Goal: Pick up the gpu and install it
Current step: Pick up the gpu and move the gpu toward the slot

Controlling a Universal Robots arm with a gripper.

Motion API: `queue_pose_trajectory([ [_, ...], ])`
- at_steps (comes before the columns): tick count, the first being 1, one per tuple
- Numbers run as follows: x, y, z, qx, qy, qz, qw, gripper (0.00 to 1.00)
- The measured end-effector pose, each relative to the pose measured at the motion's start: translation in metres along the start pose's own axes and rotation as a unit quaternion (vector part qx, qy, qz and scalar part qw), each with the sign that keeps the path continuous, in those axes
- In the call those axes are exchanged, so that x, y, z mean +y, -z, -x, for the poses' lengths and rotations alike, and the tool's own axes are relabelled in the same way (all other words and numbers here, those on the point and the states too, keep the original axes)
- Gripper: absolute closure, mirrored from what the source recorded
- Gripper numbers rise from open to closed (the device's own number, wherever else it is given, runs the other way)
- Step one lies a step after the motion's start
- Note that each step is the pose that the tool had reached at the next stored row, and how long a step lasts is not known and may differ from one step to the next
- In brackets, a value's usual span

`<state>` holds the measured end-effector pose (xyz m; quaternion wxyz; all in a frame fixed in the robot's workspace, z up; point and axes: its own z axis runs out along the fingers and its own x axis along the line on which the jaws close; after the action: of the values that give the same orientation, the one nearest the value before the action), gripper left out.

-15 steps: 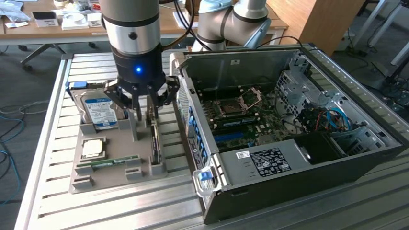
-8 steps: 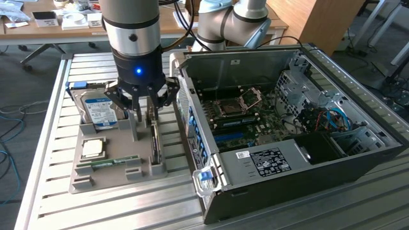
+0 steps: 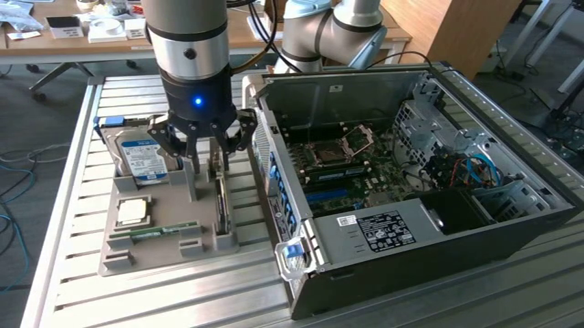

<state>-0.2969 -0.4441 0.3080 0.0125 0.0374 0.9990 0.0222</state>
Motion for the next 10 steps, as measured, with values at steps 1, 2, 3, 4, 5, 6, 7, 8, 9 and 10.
queue_pose_trajectory([
  [1,0.0,0.0,0.0,0.0,0.0,0.0,1.0,0.51],
  [2,0.0,0.0,0.0,0.0,0.0,0.0,1.0,0.51],
  [3,0.0,0.0,0.0,0.0,0.0,0.0,1.0,0.51],
  [4,0.0,0.0,0.0,0.0,0.0,0.0,1.0,0.51],
  [5,0.0,0.0,0.0,0.0,0.0,0.0,1.0,0.51],
  [6,0.0,0.0,0.0,0.0,0.0,0.0,1.0,0.51],
  [7,0.0,0.0,0.0,0.0,0.0,0.0,1.0,0.51],
  [8,0.0,0.0,0.0,0.0,0.0,0.0,1.0,0.51],
  [9,0.0,-0.0001,0.0,0.0,0.0,0.0,1.0,0.51],
  [10,0.0,-0.0008,0.0,-0.0001,0.0,0.0002,1.0,0.51],
])
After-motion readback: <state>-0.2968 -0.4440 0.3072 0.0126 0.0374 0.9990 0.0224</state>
